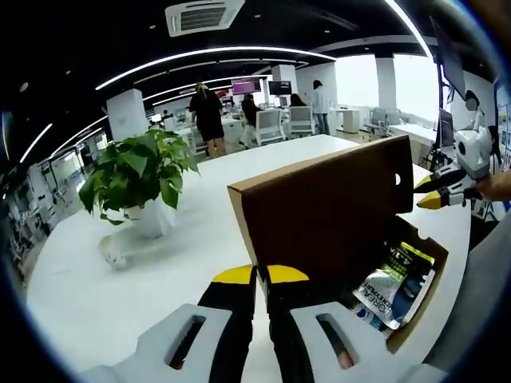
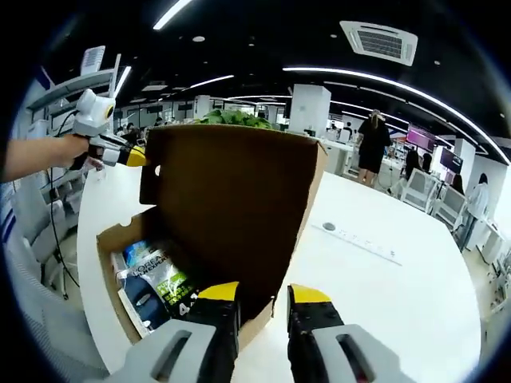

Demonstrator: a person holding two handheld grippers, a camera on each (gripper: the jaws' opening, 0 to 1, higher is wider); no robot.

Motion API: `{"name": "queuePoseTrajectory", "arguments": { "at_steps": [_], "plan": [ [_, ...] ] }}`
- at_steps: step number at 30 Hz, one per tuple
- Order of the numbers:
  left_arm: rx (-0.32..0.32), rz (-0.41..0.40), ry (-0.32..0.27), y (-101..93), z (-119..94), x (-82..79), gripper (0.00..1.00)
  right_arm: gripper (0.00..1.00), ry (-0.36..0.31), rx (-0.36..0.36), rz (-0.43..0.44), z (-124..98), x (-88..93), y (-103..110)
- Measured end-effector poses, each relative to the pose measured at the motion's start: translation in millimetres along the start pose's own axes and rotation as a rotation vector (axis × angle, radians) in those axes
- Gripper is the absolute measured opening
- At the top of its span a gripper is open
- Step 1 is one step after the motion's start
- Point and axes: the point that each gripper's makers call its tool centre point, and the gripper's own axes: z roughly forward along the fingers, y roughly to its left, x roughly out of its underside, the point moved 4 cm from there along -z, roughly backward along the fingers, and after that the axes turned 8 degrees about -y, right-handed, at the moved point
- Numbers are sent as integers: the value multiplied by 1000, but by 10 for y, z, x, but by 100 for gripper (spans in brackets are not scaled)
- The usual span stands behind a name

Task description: Operate the shoe box by opening the lid, removing the specified soft item, and placing it in the target area until the item is outside and the box remains undamaged.

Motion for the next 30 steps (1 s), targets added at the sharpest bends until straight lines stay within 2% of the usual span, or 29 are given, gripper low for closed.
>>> {"name": "queuePoseTrajectory", "arguments": {
  "at_steps": [6,13,24,30],
  "plan": [
    [3,2,6,-3,20,-11,2,9,21,2,-21,92,66,-18],
    [2,-5,7,21,62,-15,2,0,41,22,21,135,125,-94],
    [-1,0,2,34,97,-11,3,0,39,19,7,132,131,-111],
    [0,-23,32,24,124,90,5,0,42,15,2,133,131,-117]
  ]
}}
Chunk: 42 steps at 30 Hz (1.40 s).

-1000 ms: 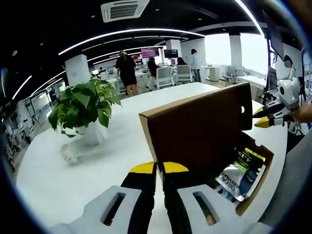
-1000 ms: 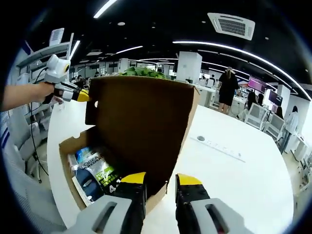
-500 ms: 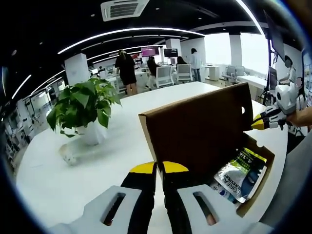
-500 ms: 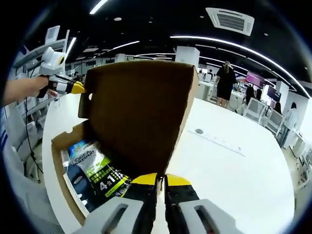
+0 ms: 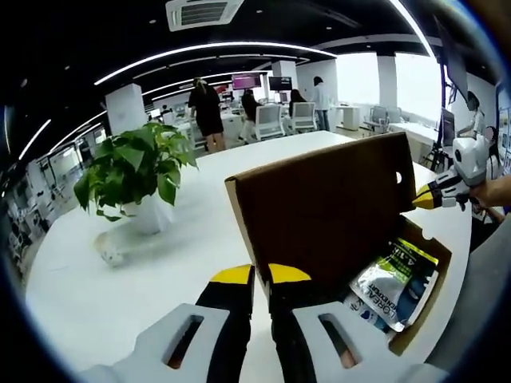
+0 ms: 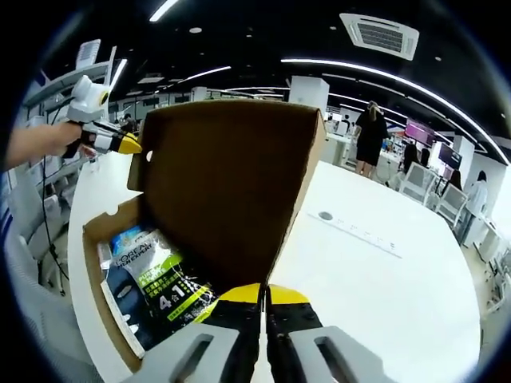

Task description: Operate the shoe box by opening the lid, removing the specified soft item, and placing it in the target area until the item is outside and the box remains undamaged.

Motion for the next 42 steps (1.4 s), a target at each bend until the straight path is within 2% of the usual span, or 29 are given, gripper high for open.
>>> {"name": "queuePoseTrajectory", "arguments": {
  "at_steps": [3,7,22,42],
  "plan": [
    [-5,-31,14,-12,4,71,8,0,2,0,4,-1,1,-4],
    [-4,-32,28,-38,0,159,8,0,2,0,4,1,-1,-7],
    [0,-56,96,-129,-9,469,4,0,7,-3,-4,21,-22,-28],
    [10,-62,114,-147,21,470,1,0,7,-2,18,73,-44,-66]
  ]
}}
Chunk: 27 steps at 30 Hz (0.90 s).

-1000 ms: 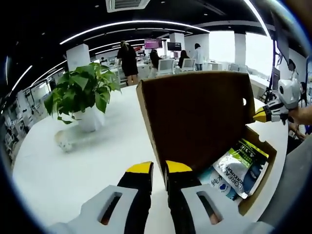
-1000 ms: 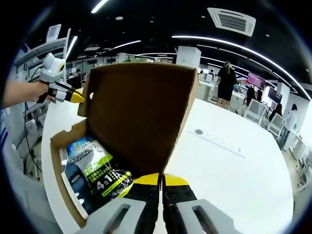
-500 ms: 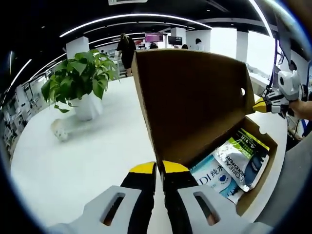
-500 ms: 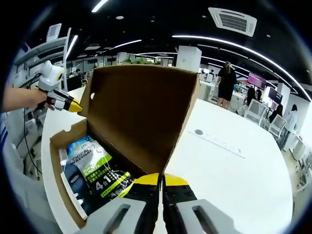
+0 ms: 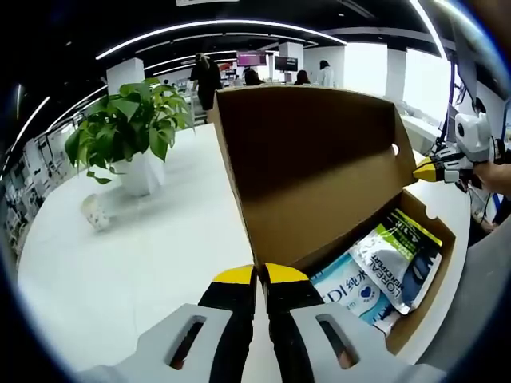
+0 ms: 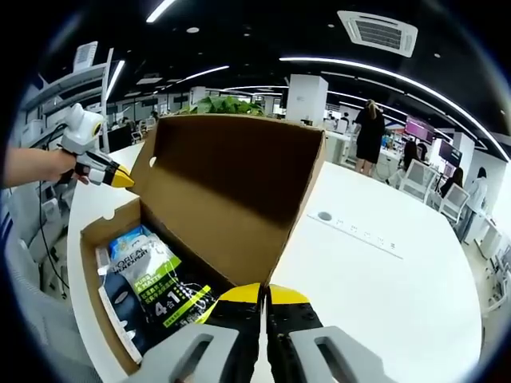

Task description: Operate the shoe box by opening the lid, removing the specified soft item, and placing it in the target area until the item is outside and the box remains undamaged.

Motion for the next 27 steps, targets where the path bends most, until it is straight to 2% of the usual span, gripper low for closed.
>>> {"name": "queuePoseTrajectory", "arguments": {
  "at_steps": [27],
  "plan": [
    [0,-4,10,100,137,-41,2,0,-2,7,11,137,-33,-74]
  ]
}}
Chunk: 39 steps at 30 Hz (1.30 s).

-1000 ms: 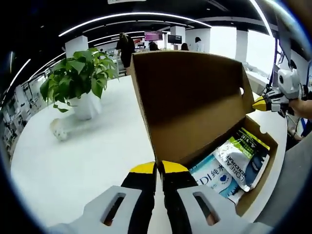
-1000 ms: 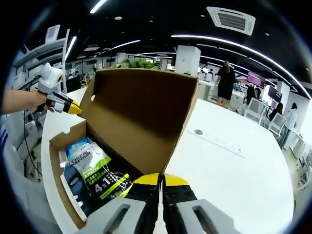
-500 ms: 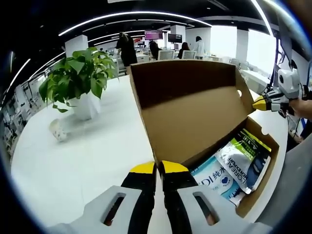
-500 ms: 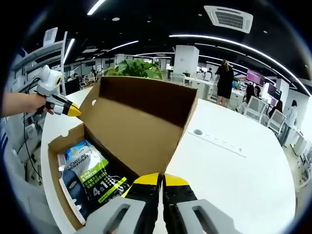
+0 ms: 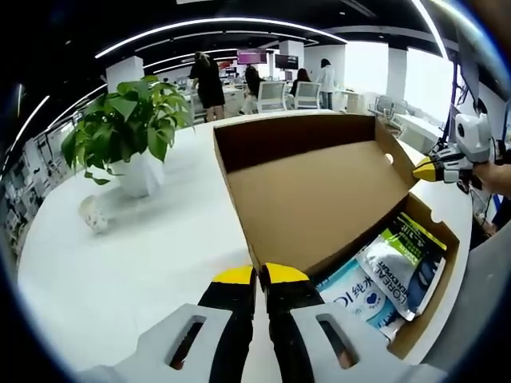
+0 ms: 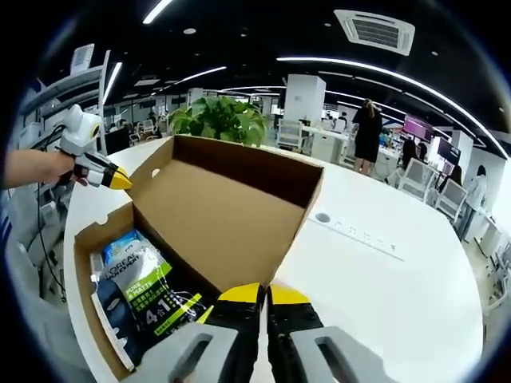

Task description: Operate the shoe box by opening the lid, removing the specified soft item, and placing it in the target area until the item is outside and the box remains undamaged.

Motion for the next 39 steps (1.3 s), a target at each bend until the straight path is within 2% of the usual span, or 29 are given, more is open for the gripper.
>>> {"name": "queuePoseTrajectory", "arguments": {
  "at_steps": [17,39],
  "plan": [
    [0,-18,-17,74,93,-3,2,0,12,-1,-1,86,15,-47],
    [-1,-24,-10,65,167,-15,2,0,26,-5,-4,191,64,-111]
  ]
}}
